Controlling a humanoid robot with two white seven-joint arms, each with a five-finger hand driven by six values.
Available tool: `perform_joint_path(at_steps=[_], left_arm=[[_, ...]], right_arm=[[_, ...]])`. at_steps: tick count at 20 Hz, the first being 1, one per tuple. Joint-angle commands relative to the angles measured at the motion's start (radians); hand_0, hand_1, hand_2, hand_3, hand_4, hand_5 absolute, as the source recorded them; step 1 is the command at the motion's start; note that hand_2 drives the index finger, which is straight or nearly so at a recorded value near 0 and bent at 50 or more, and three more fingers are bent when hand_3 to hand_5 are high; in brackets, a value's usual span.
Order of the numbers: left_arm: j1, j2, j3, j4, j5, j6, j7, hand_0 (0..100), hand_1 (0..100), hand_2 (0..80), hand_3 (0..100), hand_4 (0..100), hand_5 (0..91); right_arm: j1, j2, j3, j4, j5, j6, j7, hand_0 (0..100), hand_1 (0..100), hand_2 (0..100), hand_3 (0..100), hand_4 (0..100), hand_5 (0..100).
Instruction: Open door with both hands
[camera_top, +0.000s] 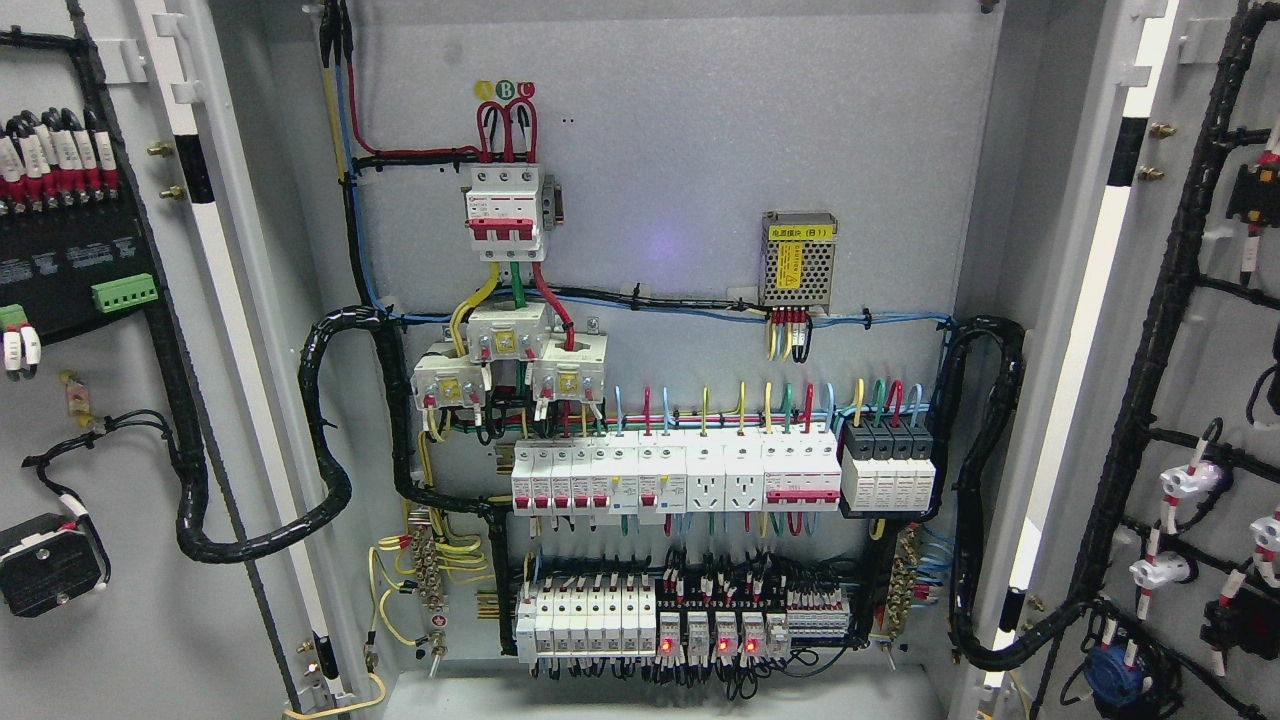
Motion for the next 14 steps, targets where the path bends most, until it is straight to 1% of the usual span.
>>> perform_joint_path(at_steps=[1, 2, 4, 7, 10, 11, 13, 14], left_arm=[[-0.028, -0.049, -0.034, 0.435, 0.004, 0.006, -0.005, 0, 0, 0.0, 0, 0, 0.0], [-0.031, -0.055, -0.036, 0.470, 0.006, 0.008, -0.008, 0, 0, 0.0, 0, 0, 0.0], [-0.047, -0.059, -0.039, 0.548, 0.006, 0.011, -0.020, 0, 0, 0.0, 0, 0, 0.0], [-0.065, -0.070, -0.040, 0.665, 0.004, 0.014, -0.046, 0, 0, 0.0, 0, 0, 0.0], [-0.080, -0.079, -0.040, 0.741, 0.000, 0.019, -0.077, 0, 0, 0.0, 0, 0, 0.0], [-0.085, -0.079, -0.040, 0.763, -0.002, 0.019, -0.082, 0, 0, 0.0, 0, 0, 0.0], [-0.087, -0.079, -0.040, 0.795, -0.005, 0.019, -0.083, 0, 0, 0.0, 0, 0, 0.0], [-0.091, -0.079, -0.040, 0.812, -0.005, 0.020, -0.083, 0, 0, 0.0, 0, 0, 0.0]], right_arm=[[-0.100, 0.114, 0.054, 0.637, 0.051, -0.005, 0.000, 19, 0, 0, 0, 0, 0], [-0.103, 0.118, 0.055, 0.678, 0.051, -0.005, -0.003, 19, 0, 0, 0, 0, 0], [-0.103, 0.140, 0.053, 0.723, 0.053, -0.005, -0.004, 19, 0, 0, 0, 0, 0], [-0.103, 0.140, 0.053, 0.824, 0.053, -0.006, -0.008, 19, 0, 0, 0, 0, 0], [-0.098, 0.140, 0.053, 0.881, 0.053, -0.006, -0.012, 19, 0, 0, 0, 0, 0], [-0.098, 0.138, 0.053, 0.910, 0.053, -0.005, -0.029, 19, 0, 0, 0, 0, 0], [-0.098, 0.138, 0.056, 0.970, 0.053, -0.003, -0.085, 19, 0, 0, 0, 0, 0], [-0.098, 0.138, 0.059, 0.987, 0.054, -0.003, -0.107, 19, 0, 0, 0, 0, 0]])
